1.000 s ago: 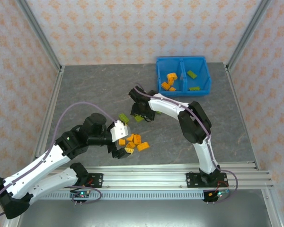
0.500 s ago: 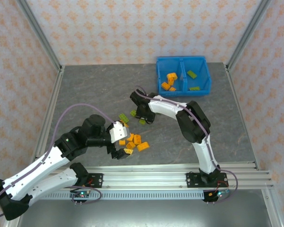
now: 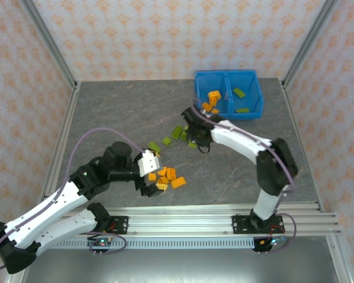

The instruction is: Sort the legos into containers by color

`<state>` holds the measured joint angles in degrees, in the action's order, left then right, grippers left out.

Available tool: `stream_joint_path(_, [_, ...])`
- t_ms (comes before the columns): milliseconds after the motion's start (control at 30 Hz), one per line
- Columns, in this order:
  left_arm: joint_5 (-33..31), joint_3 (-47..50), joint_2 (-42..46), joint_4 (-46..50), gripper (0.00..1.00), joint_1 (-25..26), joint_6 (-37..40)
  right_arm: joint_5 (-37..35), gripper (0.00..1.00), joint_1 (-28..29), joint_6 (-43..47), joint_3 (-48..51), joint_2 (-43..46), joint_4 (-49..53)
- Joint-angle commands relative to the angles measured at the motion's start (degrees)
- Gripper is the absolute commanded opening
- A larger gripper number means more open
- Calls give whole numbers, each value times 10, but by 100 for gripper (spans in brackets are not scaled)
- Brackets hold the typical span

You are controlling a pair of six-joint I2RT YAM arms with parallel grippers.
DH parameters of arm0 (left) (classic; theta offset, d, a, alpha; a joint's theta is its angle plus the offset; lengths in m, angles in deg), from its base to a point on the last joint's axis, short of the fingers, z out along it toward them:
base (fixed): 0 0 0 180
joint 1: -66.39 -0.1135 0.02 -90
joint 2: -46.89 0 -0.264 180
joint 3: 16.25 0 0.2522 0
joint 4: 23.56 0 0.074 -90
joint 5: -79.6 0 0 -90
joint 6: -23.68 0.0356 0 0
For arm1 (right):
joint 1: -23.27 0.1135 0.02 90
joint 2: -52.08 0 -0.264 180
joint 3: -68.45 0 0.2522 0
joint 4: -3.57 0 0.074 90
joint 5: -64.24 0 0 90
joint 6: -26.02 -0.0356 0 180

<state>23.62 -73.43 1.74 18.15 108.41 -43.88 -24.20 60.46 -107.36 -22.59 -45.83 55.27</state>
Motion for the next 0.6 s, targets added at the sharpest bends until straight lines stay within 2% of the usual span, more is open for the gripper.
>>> stream_joint_path(0, [-1, -8, -5, -51, 100, 4, -19, -73, 32, -59, 22, 16, 63, -1])
stream_joint_path(133, [-7, -9, -11, -78, 100, 4, -46, -86, 33, -152, 38, 17, 79, -50])
stream_joint_path(333, [-22, -18, -11, -58, 100, 4, -64, -16, 33, -289, 29, -30, 2, -135])
stream_joint_path(567, [-63, -16, 15, -45, 100, 4, -88, 8, 33, -350, 53, -215, -167, -73])
